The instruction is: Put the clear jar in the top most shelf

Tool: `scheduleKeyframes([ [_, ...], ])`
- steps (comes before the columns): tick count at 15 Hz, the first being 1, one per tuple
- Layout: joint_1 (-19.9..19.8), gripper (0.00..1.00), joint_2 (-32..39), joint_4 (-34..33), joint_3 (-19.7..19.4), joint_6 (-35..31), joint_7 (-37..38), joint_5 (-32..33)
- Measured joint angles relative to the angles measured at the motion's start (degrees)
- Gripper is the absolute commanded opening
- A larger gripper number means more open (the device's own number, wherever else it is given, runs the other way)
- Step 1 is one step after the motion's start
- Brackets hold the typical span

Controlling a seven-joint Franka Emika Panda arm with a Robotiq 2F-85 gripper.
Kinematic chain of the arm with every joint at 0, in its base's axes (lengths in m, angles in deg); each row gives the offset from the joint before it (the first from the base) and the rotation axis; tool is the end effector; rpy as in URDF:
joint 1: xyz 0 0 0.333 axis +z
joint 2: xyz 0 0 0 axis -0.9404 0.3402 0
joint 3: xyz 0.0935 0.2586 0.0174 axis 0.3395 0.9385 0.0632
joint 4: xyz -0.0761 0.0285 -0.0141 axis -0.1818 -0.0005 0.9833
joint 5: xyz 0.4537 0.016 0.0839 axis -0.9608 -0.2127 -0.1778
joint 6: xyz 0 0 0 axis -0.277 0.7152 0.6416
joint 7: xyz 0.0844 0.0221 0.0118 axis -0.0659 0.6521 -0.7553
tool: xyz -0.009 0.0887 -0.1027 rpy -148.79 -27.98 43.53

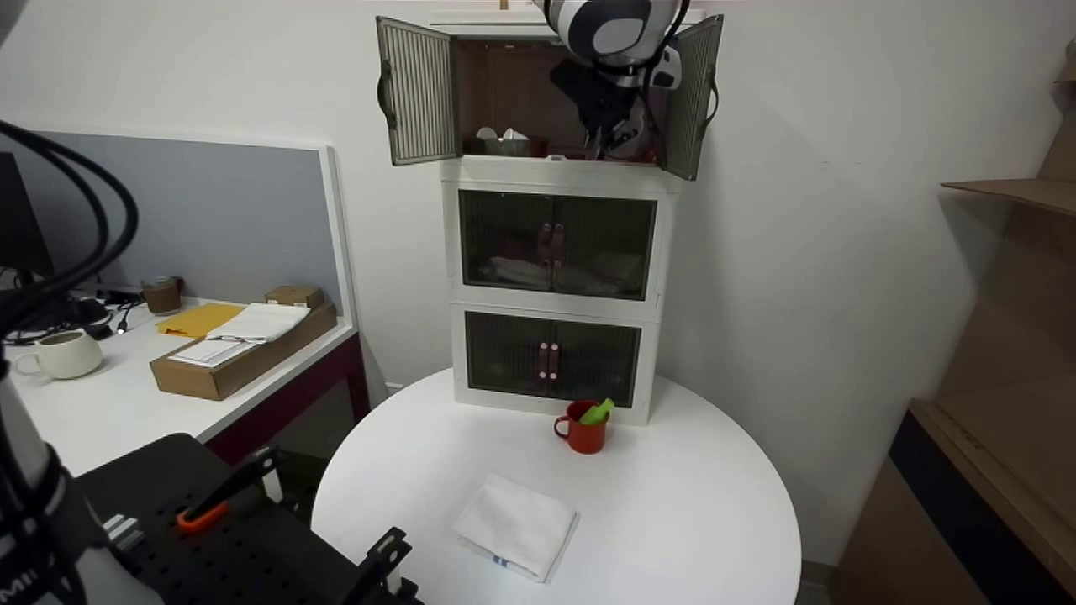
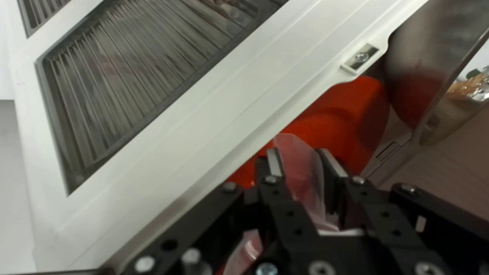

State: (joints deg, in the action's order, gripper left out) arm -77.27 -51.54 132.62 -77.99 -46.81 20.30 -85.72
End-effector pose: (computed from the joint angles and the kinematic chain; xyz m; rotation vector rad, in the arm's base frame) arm 0.8166 -0.0532 0.3538 -2.5272 0.2951 -0.6404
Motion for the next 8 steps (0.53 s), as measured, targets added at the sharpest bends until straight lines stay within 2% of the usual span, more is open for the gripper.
scheduleKeyframes([
  [1, -0.1, 0.07, 0.2, -0.3, 0.0, 0.1, 1.0, 0.4],
  [2, -0.1, 0.52, 0.2, -0.4, 0.0, 0.1, 2.0, 0.8],
  [4, -0.1, 0.58, 0.2, -0.6, 0.1, 0.3, 3.7, 1.5],
  [8, -0.1, 0.88, 0.3, -1.1, 0.5, 0.5, 5.7, 2.7],
])
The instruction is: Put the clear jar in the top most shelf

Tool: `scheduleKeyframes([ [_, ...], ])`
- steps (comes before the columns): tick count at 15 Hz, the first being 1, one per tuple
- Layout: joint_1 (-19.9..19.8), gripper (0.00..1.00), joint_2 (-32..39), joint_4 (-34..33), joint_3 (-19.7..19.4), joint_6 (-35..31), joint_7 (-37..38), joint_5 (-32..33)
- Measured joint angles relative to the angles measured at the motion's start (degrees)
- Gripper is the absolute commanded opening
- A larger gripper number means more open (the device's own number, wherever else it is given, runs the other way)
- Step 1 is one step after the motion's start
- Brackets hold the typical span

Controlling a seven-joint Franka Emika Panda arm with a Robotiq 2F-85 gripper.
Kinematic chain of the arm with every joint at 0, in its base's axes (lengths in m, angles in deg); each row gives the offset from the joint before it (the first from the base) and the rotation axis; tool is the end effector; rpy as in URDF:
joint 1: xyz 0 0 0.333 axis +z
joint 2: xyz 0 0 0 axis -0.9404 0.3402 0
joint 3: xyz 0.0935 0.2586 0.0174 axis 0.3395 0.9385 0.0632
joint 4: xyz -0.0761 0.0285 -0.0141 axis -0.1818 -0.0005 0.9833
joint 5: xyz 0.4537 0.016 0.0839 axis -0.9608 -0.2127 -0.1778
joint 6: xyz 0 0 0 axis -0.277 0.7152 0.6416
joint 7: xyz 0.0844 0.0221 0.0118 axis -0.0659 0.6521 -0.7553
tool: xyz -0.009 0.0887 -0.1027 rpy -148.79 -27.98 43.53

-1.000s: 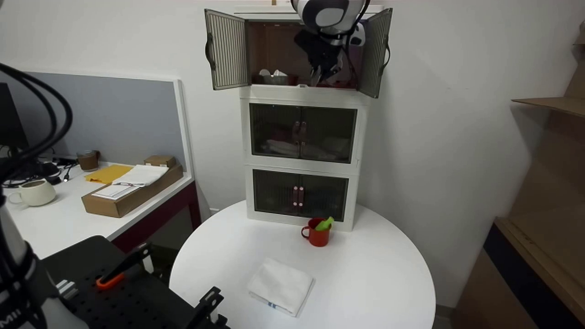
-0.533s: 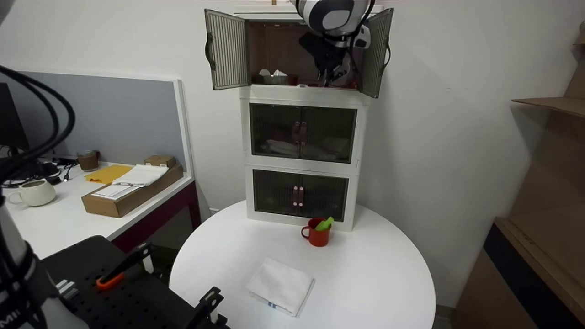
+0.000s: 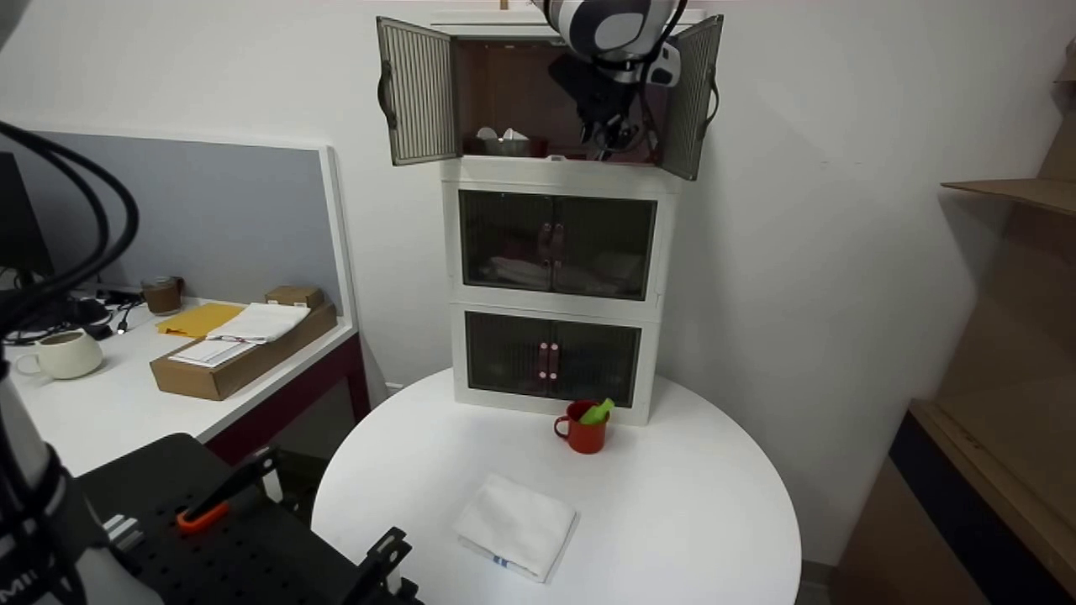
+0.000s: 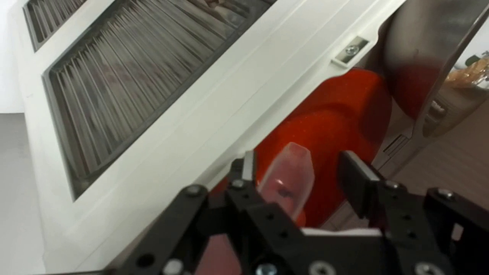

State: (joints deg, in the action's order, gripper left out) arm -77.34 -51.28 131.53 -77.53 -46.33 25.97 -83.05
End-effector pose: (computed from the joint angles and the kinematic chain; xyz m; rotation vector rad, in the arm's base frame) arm 0.8189 -0.0500 0.3597 -2.5305 0.3750 -0.6111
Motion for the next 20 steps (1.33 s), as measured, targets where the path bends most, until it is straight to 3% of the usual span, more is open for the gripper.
scheduleKeyframes([
  [2, 0.0, 0.99, 0.0, -0.1, 0.2, 0.0, 0.2, 0.6],
  [8, 0.0, 1.00, 0.0, 0.3, 0.4, 0.1, 0.2, 1.7],
  [11, -0.1, 1.00, -1.1, 1.5, 0.2, 4.9, 0.2, 6.7],
  [15, -0.1, 1.00, -4.9, 7.8, -1.1, 10.8, -0.3, 15.9],
  [20, -1.8, 1.00, -14.3, 21.6, -2.1, 8.0, -9.3, 19.7],
])
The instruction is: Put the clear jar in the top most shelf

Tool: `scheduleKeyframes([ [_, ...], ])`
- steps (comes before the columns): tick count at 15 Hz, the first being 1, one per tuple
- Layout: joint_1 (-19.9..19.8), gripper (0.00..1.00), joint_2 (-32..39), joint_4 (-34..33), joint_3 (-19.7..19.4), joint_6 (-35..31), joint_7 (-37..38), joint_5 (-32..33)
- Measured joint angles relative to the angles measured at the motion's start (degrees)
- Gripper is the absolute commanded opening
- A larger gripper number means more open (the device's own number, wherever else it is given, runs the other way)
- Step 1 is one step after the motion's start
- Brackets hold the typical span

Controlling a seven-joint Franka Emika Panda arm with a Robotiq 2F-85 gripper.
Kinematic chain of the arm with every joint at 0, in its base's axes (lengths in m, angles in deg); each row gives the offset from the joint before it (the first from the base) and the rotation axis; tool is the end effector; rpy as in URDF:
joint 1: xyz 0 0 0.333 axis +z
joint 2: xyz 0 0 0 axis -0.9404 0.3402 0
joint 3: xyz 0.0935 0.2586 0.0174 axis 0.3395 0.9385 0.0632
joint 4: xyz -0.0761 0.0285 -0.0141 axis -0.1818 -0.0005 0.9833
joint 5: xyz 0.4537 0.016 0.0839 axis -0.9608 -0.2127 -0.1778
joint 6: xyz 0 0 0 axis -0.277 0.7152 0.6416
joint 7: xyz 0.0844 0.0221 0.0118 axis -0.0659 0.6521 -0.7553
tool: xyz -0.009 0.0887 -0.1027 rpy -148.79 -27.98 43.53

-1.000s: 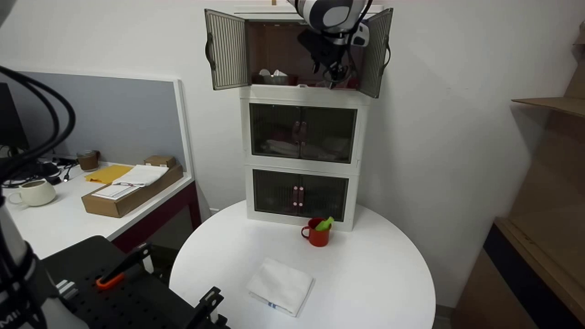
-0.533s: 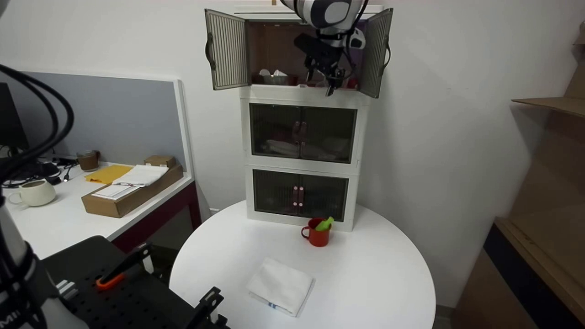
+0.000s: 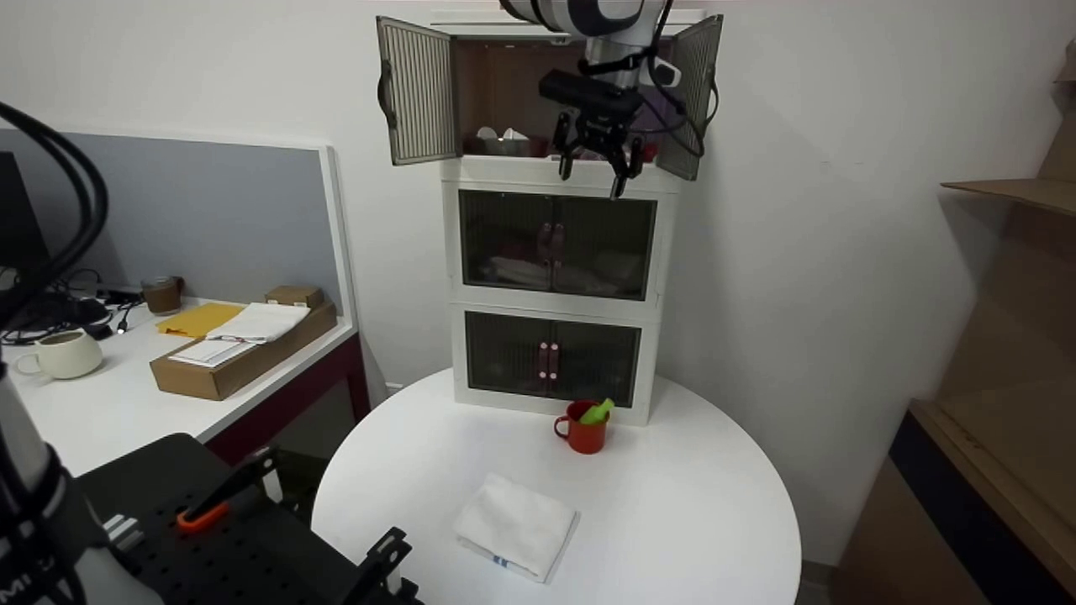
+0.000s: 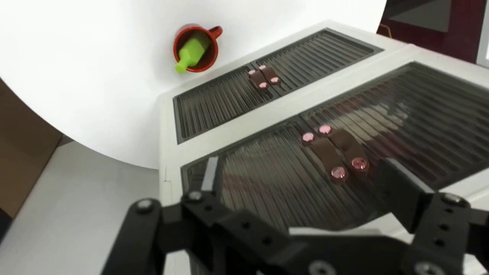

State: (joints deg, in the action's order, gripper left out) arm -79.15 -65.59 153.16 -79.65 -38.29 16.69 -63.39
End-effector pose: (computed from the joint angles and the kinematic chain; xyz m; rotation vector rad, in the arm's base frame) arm 0.7211 -0.0910 0.3139 -2.9185 -0.0082 -0.2915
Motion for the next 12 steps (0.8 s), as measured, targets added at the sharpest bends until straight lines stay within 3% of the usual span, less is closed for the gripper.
scheduleKeyframes([
  [3, -0.7, 1.00, -4.2, 9.8, -1.0, -2.0, -4.3, 2.9],
  [7, -0.8, 1.00, -2.9, 20.8, -1.9, -7.3, -5.7, 4.4],
  [12, -2.0, 1.00, 5.2, 24.5, -2.2, -11.4, -5.6, 4.4],
])
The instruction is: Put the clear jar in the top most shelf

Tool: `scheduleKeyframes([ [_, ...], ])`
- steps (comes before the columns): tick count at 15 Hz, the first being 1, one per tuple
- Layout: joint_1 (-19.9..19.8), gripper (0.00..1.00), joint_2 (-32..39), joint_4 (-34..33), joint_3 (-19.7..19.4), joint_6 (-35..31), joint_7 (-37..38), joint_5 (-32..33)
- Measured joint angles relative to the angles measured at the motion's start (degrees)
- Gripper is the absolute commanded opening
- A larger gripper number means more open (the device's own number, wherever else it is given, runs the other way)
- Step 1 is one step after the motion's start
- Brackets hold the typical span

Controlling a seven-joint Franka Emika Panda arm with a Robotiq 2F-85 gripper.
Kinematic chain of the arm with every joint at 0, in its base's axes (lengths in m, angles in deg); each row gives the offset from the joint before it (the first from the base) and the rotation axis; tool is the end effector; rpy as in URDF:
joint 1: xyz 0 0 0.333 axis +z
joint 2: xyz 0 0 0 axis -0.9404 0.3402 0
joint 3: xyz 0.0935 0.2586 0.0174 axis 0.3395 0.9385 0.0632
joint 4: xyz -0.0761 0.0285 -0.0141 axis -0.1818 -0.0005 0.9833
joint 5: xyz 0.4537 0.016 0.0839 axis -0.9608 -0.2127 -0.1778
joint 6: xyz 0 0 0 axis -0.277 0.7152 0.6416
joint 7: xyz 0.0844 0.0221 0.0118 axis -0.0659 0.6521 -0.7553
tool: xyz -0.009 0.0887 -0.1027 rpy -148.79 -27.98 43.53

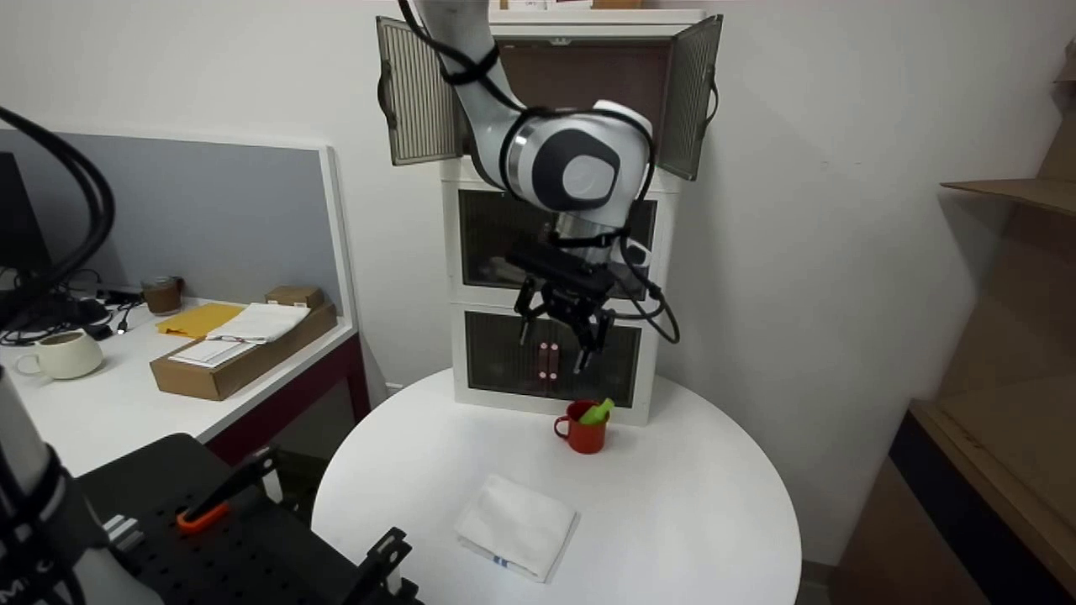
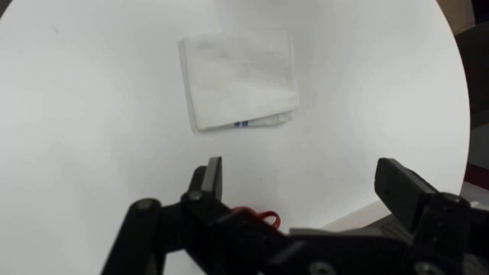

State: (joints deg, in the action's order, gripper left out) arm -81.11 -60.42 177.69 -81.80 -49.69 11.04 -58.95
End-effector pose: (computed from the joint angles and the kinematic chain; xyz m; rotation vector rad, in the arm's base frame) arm 0.5675 -0.1225 0.0649 -2.9724 -0.0286 0.1875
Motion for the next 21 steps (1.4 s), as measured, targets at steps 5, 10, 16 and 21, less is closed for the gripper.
scheduleKeyframes([
  [5, -0.2, 1.00, 10.3, -3.3, 0.1, 0.0, 0.5, 2.3],
  [10, 1.5, 1.00, 19.5, -9.5, 0.1, -3.0, 7.2, 4.2],
  [16, 2.0, 1.00, 21.3, -11.5, 0.0, -3.0, 8.3, 4.2],
  [21, 2.0, 1.00, 21.3, -11.5, 0.0, -3.0, 8.3, 4.2],
])
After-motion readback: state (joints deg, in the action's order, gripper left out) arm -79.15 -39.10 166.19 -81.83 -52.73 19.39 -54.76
